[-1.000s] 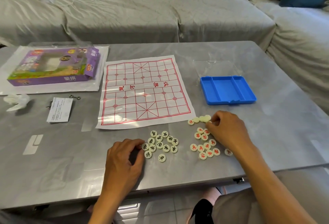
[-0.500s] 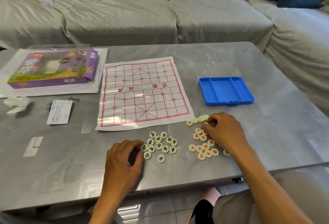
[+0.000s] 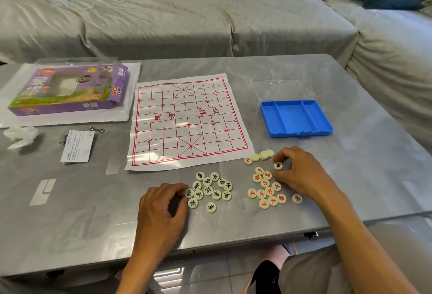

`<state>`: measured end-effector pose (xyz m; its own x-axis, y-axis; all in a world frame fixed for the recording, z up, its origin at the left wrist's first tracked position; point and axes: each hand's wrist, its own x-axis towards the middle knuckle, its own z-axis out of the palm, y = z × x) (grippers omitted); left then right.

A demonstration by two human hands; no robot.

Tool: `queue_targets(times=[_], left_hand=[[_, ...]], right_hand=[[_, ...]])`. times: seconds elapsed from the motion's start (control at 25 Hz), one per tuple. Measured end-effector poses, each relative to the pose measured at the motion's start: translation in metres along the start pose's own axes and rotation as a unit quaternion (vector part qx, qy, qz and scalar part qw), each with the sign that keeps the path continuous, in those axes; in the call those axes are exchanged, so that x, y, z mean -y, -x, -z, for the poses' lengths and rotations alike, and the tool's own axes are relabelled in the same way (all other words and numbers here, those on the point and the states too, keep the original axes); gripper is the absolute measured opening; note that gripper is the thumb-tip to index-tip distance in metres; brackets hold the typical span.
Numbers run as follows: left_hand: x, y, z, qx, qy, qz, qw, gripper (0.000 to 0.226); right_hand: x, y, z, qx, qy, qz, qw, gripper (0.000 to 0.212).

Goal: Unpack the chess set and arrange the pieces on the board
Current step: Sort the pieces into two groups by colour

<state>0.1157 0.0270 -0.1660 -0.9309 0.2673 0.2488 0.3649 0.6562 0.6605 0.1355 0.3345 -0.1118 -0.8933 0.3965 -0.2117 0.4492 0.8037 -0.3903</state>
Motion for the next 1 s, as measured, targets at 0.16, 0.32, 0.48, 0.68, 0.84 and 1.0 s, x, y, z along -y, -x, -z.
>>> queue_targets(times=[0.16,0.32,0.48,0.68,0.84,1.0], left_hand=[[0.000,0.000,0.000,0.002,-0.004,0.001,1.000,0.029],[-0.001,0.000,0.000,0.002,-0.006,-0.001,1.000,0.034],[0.000,0.000,0.000,0.001,-0.009,-0.004,1.000,0.034],[0.000,0.001,0.000,0.001,-0.004,-0.001,1.000,0.035],[-0.001,0.000,0.000,0.001,-0.003,-0.004,1.000,0.031],[0.001,0.000,0.000,0.001,-0.004,-0.009,1.000,0.030]], right_hand=[[-0.003,-0.002,-0.004,-0.010,0.006,-0.005,1.000,0.029],[0.003,0.000,-0.001,-0.054,-0.003,-0.021,0.998,0.019],[0.045,0.023,-0.020,-0.050,-0.066,0.122,0.989,0.023],[0.056,0.013,-0.036,-0.058,-0.015,0.146,0.988,0.025],[0.017,-0.012,-0.012,-0.088,0.022,0.057,0.994,0.032],[0.008,-0.015,-0.021,-0.070,0.010,0.073,0.995,0.027]])
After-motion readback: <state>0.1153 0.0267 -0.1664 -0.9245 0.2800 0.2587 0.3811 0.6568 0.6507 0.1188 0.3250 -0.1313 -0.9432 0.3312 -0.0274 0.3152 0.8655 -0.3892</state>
